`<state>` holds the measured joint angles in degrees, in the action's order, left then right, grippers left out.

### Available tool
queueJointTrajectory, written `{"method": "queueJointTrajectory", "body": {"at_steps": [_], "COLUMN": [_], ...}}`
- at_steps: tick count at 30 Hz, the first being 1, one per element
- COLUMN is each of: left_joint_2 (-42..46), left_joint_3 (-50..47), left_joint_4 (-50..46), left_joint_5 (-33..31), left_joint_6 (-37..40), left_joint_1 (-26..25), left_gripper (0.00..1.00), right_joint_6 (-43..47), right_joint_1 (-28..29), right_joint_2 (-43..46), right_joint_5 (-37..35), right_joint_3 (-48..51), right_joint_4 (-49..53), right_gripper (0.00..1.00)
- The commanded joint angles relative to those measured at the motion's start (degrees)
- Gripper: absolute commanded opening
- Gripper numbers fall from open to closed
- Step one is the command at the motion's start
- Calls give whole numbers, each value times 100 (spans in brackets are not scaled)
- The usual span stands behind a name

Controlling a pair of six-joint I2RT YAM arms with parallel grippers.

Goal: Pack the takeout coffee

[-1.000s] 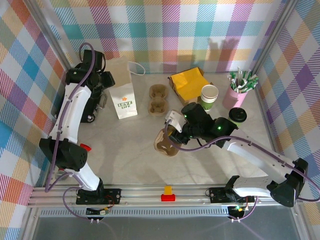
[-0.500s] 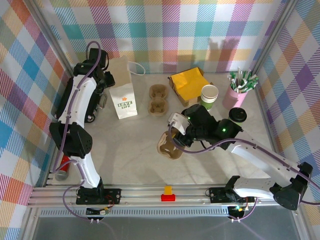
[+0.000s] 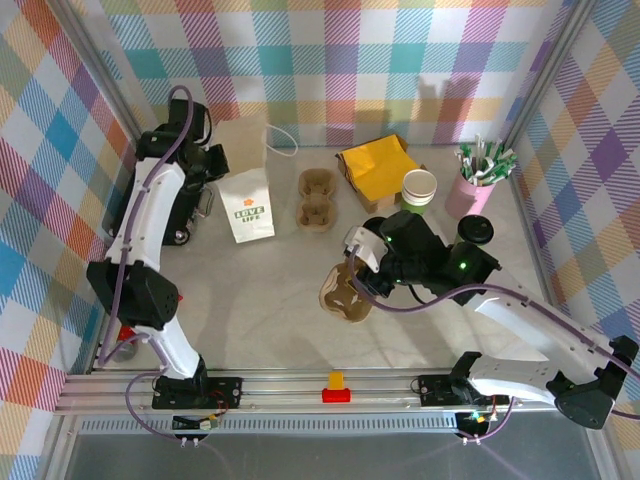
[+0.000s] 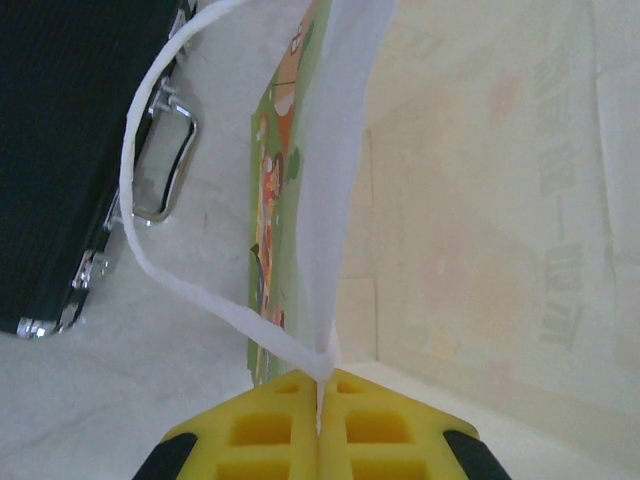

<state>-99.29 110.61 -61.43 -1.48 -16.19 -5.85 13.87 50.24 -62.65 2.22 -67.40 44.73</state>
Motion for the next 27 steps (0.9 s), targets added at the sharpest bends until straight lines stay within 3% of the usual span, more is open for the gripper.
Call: {"method": "queueJointTrajectory", "body": {"at_steps": [1, 17, 27], "left_joint_2": [607, 2518, 3408], "left_joint_3": [-407, -1856, -2808], "left_joint_4": [-160, -585, -131], "left_joint_5": [321, 995, 1290], "left_joint_6": [-133, -355, -584], "left_joint_1": [22, -411, -1326], "left_gripper": [3, 2, 1], "right_joint_6": [-144, -582, -701], "right_joint_1": [16, 12, 12], "right_joint_2": [204, 236, 262], "right_joint_5": [199, 402, 476], "right_joint_3": [-184, -680, -1340], "right_joint_4": [62, 601, 1184], "right_gripper": [40, 41, 41]}}
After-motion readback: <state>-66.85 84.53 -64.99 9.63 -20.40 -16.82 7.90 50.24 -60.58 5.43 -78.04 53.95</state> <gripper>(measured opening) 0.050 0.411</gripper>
